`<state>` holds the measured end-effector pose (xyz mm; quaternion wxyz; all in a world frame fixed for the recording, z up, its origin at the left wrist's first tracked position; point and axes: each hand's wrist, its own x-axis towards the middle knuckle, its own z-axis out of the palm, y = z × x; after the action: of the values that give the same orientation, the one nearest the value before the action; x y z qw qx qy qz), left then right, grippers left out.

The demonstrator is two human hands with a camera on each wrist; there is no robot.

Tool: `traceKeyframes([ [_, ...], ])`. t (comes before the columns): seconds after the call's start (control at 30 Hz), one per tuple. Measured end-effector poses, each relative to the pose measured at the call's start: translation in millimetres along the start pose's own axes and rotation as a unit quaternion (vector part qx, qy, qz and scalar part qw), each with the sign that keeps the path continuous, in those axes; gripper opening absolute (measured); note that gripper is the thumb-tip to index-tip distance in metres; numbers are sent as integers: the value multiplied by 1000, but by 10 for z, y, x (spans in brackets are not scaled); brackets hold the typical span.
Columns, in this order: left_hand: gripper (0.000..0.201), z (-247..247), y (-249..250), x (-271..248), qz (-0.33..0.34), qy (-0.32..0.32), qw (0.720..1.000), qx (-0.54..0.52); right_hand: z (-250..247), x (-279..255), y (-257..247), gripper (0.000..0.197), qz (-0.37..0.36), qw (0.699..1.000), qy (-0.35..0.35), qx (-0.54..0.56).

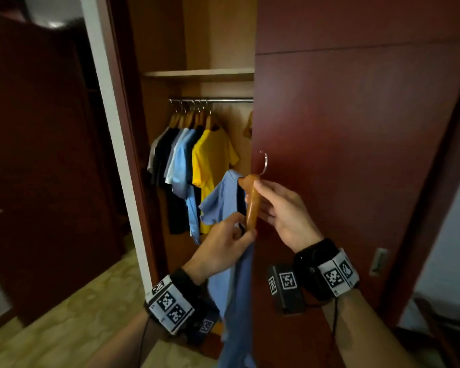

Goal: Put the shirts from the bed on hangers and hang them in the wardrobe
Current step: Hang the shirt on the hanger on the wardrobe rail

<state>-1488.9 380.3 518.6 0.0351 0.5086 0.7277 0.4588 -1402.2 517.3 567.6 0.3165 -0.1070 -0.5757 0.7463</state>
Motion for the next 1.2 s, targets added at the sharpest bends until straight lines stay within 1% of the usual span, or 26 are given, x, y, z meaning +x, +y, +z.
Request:
traceKeyframes([
  [0.1,15,-159,-296,568,-15,-5,1000,0,48,707,57,30,-2,999,-32,-1],
  [0.2,22,-296,-566,1055,-26,10,1000,-11,156,1343,171,38,-7,999,-31,-14],
  [0.27,24,-368,-763,1315,-30,17,999,-10,234,1729,284,36,-9,1000,-24,-9],
  [0.33,29,-445,-983,1566,-25,34,999,21,314,2111,385,30,-10,1000,-15,0],
  [0.37,36,-489,-1096,1687,-26,44,998,40,357,2296,427,28,-9,1000,-9,5],
  [0.47,71,-655,-1458,2065,-41,59,994,80,492,2854,562,28,-7,1000,8,25],
  [0.5,79,-719,-1582,2199,-47,57,994,86,537,3042,608,29,-11,999,13,32],
  [0.53,81,-777,-1725,2343,-49,55,993,87,582,3229,662,31,-16,999,18,37],
  [0.57,79,-836,-1861,2488,-45,55,994,87,634,3401,709,32,-23,999,23,39],
  [0.67,56,-1003,-2270,2938,-20,59,994,91,786,3903,835,36,-46,997,52,38],
  [0.73,46,-1122,-2509,3251,-8,53,992,113,896,4237,877,38,-62,995,76,33],
  [0.83,47,-1257,-2772,3715,7,16,987,161,1015,4656,894,40,-87,989,120,29],
  [0.9,47,-1309,-2904,3993,18,9,985,171,1047,4896,922,41,-115,982,148,32],
  [1.03,45,-1340,-3091,4365,38,16,988,148,1064,5276,986,36,-152,971,185,15],
  [1.2,38,-1394,-3242,4766,49,47,985,162,1092,5742,984,34,-176,967,185,5],
])
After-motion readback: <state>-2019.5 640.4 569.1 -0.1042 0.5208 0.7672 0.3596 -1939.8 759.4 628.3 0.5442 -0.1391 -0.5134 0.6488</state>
